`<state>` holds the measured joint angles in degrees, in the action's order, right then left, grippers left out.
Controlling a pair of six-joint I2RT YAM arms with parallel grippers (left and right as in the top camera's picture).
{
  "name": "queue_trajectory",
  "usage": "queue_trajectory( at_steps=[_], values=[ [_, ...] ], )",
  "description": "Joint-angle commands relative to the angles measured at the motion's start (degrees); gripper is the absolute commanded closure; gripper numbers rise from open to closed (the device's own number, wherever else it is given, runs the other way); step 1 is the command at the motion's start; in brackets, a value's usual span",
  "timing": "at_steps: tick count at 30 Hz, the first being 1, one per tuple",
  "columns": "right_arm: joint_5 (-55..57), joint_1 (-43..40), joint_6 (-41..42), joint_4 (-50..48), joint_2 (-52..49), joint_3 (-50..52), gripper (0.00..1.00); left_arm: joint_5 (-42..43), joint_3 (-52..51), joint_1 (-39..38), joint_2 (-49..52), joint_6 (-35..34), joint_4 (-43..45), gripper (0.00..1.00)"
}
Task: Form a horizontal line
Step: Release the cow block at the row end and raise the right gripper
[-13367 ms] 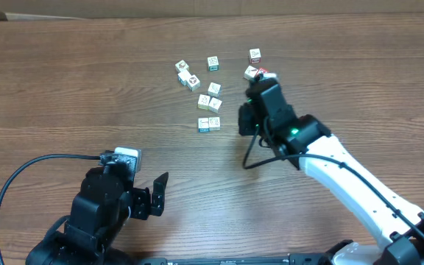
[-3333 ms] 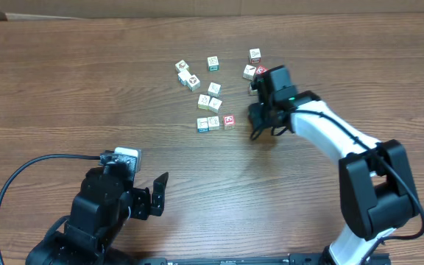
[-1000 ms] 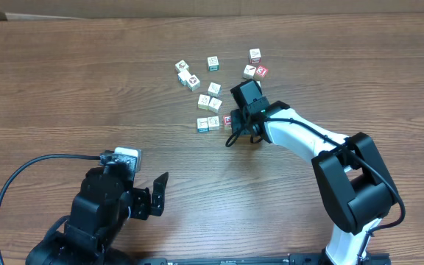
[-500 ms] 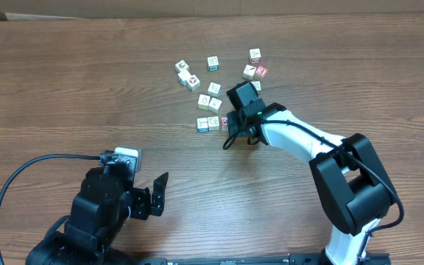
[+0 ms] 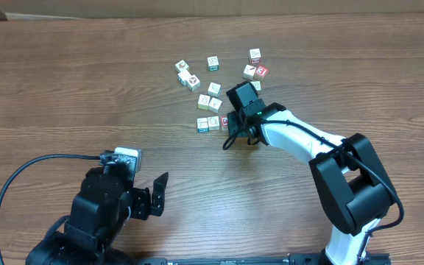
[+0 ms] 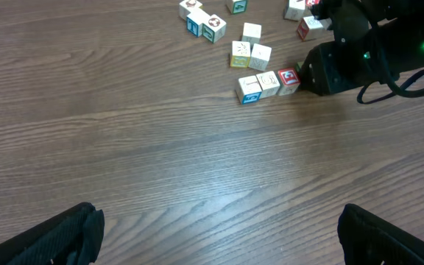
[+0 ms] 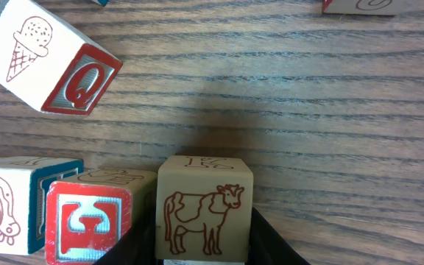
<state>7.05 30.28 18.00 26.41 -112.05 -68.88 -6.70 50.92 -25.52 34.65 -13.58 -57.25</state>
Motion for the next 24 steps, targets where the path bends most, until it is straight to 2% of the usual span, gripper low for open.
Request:
queue_trajectory(
  at_steps=[1, 8, 14, 24],
  values=[
    [0.4, 0.8, 0.5, -0.2, -0.3, 0.3, 0.69, -0.8, -0.2, -0.4, -0.4, -0.8, 0.1, 0.00],
    [0.4, 0.9, 0.5, -0.2, -0.3, 0.3, 0.69, -0.8, -0.2, -0.4, -0.4, -0.8, 0.1, 0.00],
    [0.4, 0.9, 0.5, -0.2, -0.3, 0.3, 0.55, -0.8, -0.2, -0.4, -0.4, -0.8, 0.1, 0.01],
    [1.0, 0.9, 0.2, -0.2, -0.3, 0.3, 0.54, -0.8, -0.2, -0.4, -0.4, -0.8, 0.1, 0.00]
  ],
)
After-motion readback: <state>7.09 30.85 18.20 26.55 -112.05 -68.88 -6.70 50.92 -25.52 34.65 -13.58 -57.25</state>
